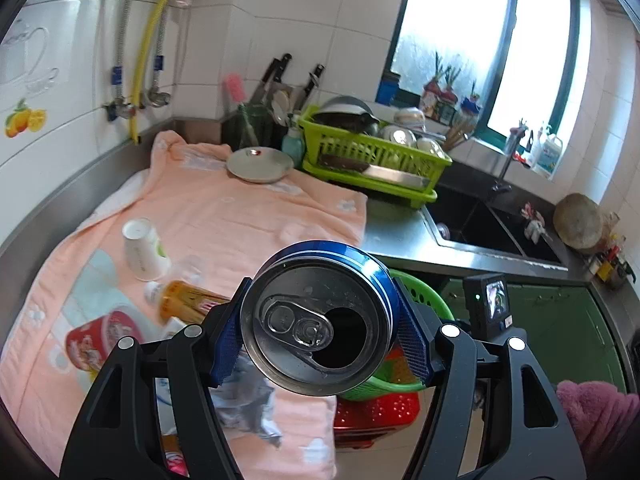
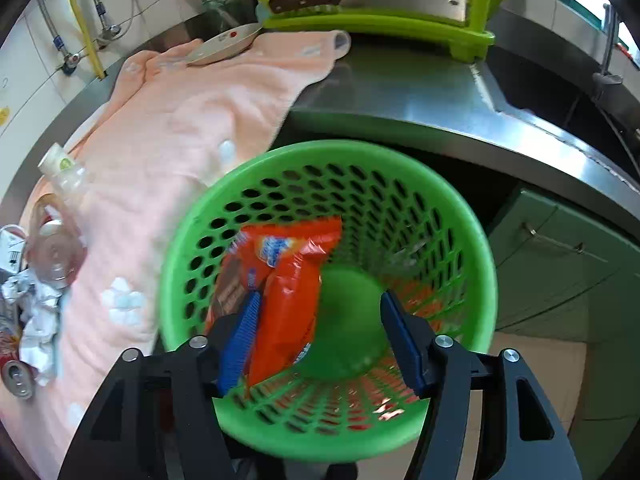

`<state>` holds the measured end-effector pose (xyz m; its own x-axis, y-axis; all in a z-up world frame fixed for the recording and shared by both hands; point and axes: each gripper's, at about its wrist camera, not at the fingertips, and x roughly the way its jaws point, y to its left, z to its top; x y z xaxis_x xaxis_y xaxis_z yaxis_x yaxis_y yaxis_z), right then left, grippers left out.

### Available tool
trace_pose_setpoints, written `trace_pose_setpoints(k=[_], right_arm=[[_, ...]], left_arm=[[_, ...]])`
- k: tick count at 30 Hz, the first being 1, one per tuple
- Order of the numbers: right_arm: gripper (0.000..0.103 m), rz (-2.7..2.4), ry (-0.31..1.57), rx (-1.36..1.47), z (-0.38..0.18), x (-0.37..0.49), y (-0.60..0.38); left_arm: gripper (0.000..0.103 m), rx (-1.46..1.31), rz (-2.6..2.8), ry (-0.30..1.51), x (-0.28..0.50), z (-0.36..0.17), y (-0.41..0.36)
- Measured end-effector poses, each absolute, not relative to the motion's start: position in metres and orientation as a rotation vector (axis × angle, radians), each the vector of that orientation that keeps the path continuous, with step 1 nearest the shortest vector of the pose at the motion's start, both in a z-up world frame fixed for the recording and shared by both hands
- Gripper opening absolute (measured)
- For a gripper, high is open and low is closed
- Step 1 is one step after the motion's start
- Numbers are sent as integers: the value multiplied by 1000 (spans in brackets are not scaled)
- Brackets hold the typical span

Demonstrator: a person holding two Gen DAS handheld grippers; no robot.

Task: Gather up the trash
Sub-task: 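Carry the snack wrapper into the green basket and open the right tool while the left carries the can, then lower the blue can into the green basket and open the left tool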

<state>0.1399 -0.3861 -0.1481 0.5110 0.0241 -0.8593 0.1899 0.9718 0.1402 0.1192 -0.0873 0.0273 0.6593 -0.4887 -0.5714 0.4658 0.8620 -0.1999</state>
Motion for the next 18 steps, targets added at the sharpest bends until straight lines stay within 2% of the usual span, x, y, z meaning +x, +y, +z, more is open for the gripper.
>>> trace_pose_setpoints(k=[8,11,18], right_arm=[[63,-98,1026,195,-151,131,-413],[68,-102,997,226,-145,129,-422],[70,-102,936,221,-122,105,-442]], left_arm=[[65,-29,-590,748,136,-6,-150],[65,-19,-616,773,139,-16,-172],[65,3,-649,874,155,-54,-212]])
